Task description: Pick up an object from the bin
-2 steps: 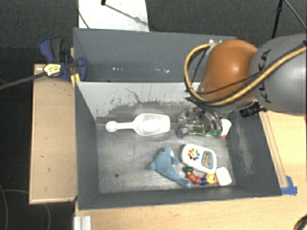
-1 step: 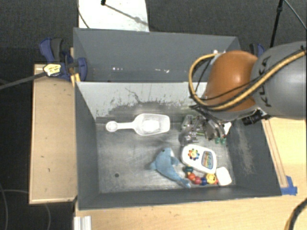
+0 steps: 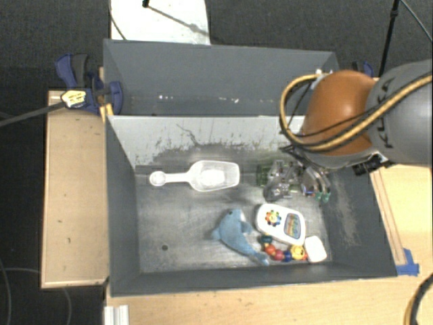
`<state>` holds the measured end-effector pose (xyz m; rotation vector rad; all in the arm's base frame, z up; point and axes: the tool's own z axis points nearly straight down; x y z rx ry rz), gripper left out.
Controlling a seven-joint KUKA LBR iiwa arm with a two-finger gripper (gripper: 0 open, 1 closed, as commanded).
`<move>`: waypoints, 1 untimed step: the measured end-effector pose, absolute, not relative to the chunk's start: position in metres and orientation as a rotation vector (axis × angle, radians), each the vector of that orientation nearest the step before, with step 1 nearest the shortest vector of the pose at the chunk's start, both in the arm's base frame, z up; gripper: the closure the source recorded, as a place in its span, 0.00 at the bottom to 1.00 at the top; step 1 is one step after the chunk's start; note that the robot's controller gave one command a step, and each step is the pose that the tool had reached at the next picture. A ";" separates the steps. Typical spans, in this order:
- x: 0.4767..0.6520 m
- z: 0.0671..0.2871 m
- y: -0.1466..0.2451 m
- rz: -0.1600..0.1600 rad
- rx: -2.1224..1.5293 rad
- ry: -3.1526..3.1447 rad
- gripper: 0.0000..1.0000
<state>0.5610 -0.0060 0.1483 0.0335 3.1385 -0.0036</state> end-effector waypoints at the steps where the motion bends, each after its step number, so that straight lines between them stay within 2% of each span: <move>1: 0.564 0.192 0.022 0.000 0.021 3.145 1.00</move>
Offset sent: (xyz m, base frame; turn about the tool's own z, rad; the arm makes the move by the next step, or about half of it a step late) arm 0.0107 -0.0030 0.0024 -0.0241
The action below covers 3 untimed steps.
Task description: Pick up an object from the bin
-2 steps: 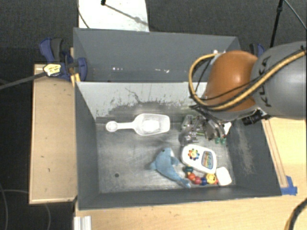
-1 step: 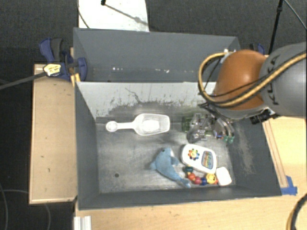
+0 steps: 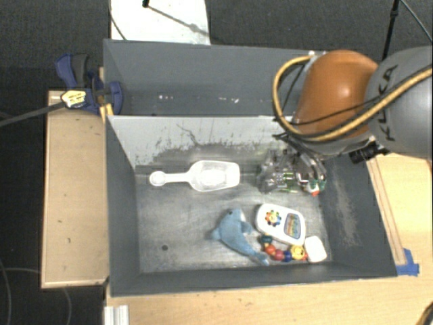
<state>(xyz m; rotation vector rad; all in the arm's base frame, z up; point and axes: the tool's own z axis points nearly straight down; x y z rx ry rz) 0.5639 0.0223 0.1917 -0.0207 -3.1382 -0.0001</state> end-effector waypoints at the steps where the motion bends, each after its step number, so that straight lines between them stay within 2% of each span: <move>1: 0.570 0.209 0.017 -0.002 -0.009 -3.156 1.00; 3: 0.572 0.180 0.051 -0.005 0.008 -3.143 1.00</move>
Offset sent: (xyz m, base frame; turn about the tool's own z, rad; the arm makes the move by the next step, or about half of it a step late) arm 0.0073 0.0440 -0.0091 0.0012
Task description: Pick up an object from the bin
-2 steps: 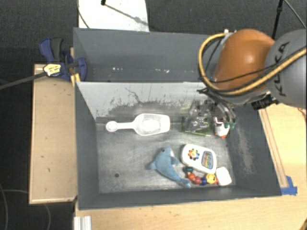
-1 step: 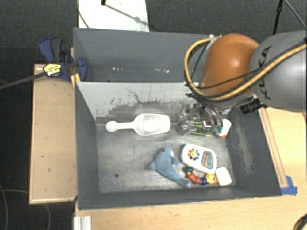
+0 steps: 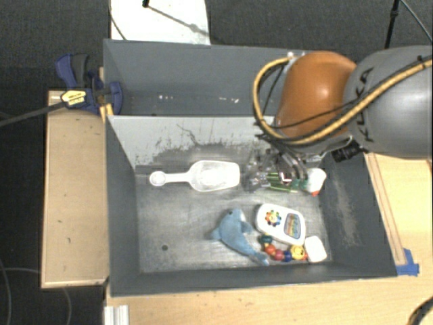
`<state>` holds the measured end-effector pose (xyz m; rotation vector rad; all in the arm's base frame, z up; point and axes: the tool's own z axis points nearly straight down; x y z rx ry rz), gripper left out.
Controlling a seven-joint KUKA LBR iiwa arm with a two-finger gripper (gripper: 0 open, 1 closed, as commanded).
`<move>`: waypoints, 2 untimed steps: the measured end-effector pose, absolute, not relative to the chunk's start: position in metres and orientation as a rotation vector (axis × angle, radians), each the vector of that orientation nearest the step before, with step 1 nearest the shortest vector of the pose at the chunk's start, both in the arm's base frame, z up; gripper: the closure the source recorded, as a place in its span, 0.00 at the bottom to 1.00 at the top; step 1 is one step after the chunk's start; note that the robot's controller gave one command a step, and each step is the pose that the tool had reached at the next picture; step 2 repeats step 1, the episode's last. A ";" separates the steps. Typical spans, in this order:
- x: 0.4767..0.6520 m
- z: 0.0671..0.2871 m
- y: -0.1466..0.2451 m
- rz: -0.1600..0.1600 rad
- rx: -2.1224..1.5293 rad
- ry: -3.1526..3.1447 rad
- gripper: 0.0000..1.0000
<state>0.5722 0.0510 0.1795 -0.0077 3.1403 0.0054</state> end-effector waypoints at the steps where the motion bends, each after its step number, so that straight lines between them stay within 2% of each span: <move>1: 0.585 0.179 0.046 0.000 0.023 3.138 1.00; 2: 0.585 0.179 0.046 0.000 0.023 3.138 1.00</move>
Offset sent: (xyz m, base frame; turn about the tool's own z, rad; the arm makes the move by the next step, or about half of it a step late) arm 0.0158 0.0086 0.0066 -0.0074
